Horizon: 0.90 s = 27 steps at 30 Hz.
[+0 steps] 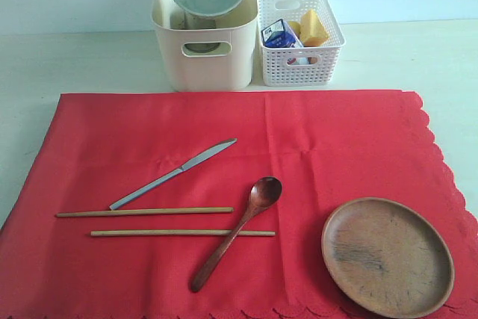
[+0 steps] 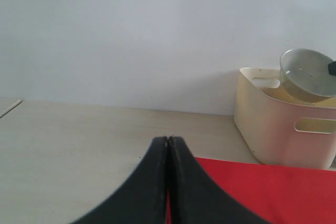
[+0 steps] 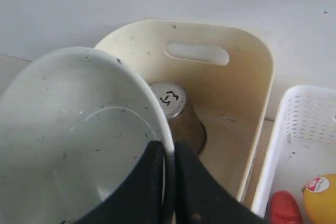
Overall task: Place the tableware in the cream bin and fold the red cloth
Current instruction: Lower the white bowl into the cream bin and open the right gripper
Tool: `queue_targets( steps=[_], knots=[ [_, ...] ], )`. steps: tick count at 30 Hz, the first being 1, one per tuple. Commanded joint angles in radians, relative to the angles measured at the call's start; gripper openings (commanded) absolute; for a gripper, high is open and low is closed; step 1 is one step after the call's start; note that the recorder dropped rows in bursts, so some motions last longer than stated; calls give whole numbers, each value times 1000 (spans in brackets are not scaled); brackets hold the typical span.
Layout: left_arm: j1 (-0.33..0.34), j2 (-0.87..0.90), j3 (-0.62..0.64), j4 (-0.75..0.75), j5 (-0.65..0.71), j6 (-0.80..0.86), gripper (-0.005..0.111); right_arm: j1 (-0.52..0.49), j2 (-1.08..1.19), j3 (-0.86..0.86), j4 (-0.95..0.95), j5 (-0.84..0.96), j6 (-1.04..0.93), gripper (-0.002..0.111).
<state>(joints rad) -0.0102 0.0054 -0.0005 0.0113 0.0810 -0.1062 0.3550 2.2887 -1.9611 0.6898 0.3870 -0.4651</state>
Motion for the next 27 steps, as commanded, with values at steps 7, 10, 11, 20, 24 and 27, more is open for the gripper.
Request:
queue_targets(
  steps=[7, 10, 11, 20, 24, 27],
  knots=[
    [0, -5, 1, -3, -1, -2, 3, 0, -4, -1, 6, -21, -6, 8],
    [0, -5, 1, -3, -1, -2, 3, 0, -4, -1, 6, -21, -6, 18],
    [0, -5, 1, -3, -1, -2, 3, 0, -4, -1, 6, -21, -6, 23],
    [0, -5, 1, -3, -1, -2, 3, 0, -4, -1, 6, -26, -6, 58],
    [0, -5, 1, -3, -1, -2, 3, -2, -6, -1, 6, 0, -6, 65],
    [0, -5, 1, -3, -1, -2, 3, -5, -23, -1, -9, 43, -6, 64]
  ],
)
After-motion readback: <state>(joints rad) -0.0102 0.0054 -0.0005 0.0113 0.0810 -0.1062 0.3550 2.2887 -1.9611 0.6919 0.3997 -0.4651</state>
